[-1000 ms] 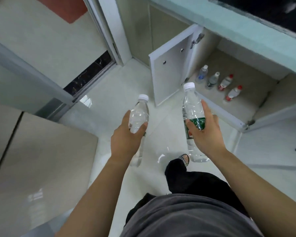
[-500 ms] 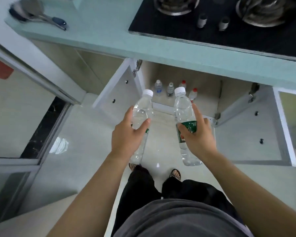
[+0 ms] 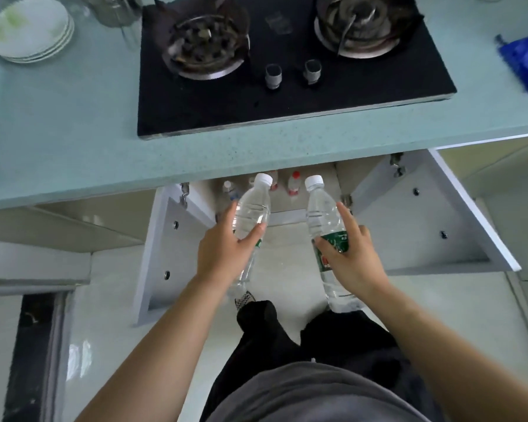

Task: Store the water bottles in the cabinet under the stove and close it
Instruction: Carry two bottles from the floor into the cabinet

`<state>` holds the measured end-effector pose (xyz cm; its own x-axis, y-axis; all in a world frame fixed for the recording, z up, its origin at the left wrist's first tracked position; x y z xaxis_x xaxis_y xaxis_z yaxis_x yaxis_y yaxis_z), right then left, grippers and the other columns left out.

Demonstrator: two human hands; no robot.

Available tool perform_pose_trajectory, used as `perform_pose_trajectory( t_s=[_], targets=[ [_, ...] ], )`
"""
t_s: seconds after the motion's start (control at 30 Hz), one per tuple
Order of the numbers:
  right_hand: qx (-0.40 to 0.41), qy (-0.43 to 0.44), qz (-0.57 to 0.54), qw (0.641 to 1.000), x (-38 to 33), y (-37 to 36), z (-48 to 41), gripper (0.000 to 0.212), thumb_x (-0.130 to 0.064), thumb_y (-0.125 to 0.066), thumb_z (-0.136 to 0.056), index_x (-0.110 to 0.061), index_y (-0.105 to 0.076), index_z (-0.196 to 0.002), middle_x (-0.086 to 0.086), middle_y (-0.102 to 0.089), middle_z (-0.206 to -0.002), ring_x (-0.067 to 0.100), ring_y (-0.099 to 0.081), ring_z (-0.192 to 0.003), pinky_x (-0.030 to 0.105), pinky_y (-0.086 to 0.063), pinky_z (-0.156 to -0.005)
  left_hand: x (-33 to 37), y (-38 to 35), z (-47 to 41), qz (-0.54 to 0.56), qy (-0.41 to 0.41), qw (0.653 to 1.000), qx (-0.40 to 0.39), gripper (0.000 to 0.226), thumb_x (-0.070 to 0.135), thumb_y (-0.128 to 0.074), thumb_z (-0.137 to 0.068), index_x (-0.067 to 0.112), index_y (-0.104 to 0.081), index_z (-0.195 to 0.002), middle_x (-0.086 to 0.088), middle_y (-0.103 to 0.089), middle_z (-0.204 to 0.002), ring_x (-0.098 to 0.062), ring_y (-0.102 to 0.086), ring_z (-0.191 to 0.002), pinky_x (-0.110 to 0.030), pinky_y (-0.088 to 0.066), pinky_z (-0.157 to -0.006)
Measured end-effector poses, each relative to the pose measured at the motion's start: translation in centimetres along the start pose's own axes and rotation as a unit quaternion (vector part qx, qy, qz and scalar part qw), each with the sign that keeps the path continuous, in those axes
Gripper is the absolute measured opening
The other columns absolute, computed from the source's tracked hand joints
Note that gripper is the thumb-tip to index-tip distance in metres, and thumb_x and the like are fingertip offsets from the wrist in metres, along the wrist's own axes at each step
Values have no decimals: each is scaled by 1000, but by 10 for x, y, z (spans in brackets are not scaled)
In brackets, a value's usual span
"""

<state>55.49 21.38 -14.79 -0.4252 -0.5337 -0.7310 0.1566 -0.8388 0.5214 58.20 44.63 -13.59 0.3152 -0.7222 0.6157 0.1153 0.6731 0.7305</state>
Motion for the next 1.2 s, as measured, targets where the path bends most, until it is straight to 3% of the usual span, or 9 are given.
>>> perform_pose_trajectory(
  t_s=[0.13,0.27,0.47,0.67,0.8,0.9,1.0,1.13,1.2],
  targets=[
    [-11,1,5,1000,5,-8,-17,71,-39,-57,-87,-50,-13,-141,-4,-35,-111,3,-49,-75,25,-40,-65,2,-11,-17,-13,6,1000,-19,69,59,-54,-82,31,-31,-141,-1,-57,-131,-26,-53,-119,-34,-43,-94],
    [-43,6,68,997,20,-3,-45,70,-42,-55,-88,-47,-12,-143,-3,-36,-110,-2,-41,-69,13,-28,-53,8,-39,-27,-27,25,999,-38,72,61,-53,-82,31,-29,-143,-3,-59,-129,-24,-55,-115,-33,-45,-92],
    [-74,27,72,994,60,-11,-120,70,-43,-55,-88,-47,-11,-143,-1,-37,-108,1,-49,-65,9,-36,-46,0,-114,-91,-40,45,996,-58,75,61,-53,-82,32,-26,-145,-4,-56,-132,-25,-54,-118,-32,-42,-91],
    [-61,25,67,996,144,-55,-219,71,-43,-54,-88,-47,-8,-142,2,-38,-111,14,-50,-76,25,-38,-70,-55,-212,-182,-76,37,993,-85,76,63,-54,-80,33,-27,-144,-5,-55,-134,-28,-53,-119,-31,-42,-91],
    [-12,49,59,997,203,-81,-299,70,-42,-53,-89,-43,-10,-144,7,-40,-109,20,-50,-80,24,-35,-72,-97,-273,-242,-65,15,995,-69,71,59,-55,-82,30,-31,-142,-4,-54,-136,-28,-52,-120,-29,-41,-89],
    [49,78,33,995,248,-101,-353,71,-35,-57,-89,-38,-13,-145,10,-40,-109,10,-46,-69,11,-34,-58,-124,-326,-283,-46,-40,996,-70,67,56,-57,-82,33,-34,-140,-4,-58,-130,-25,-55,-117,-29,-42,-86],
    [98,94,-22,991,294,-136,-401,71,-32,-60,-88,-38,-17,-144,8,-39,-107,2,-45,-66,1,-38,-60,-156,-386,-327,-39,-94,993,-68,64,57,-58,-80,41,-33,-137,1,-62,-125,-24,-59,-113,-32,-47,-86],
    [142,116,-54,982,353,-191,-470,72,-34,-62,-85,-46,-19,-140,3,-41,-105,5,-47,-72,22,-41,-72,-199,-453,-381,10,-141,988,-60,70,67,-51,-72,48,-31,-136,8,-59,-127,-19,-56,-116,-30,-44,-88],
    [155,124,-71,977,377,-216,-501,71,-32,-63,-85,-50,-20,-139,3,-42,-103,3,-50,-72,17,-38,-67,-219,-472,-408,28,-171,984,-37,72,68,-52,-69,45,-35,-135,12,-62,-116,-17,-58,-113,-26,-42,-85]
  ],
)
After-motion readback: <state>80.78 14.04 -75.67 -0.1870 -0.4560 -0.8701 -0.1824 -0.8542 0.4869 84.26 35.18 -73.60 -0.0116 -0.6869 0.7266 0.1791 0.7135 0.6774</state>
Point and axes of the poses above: each hand's wrist, its own z-axis away from the middle knuckle, its own y-axis out of the back of the hand, x = y × z, the point moved 9 cm from there along -z, towards the middle knuckle
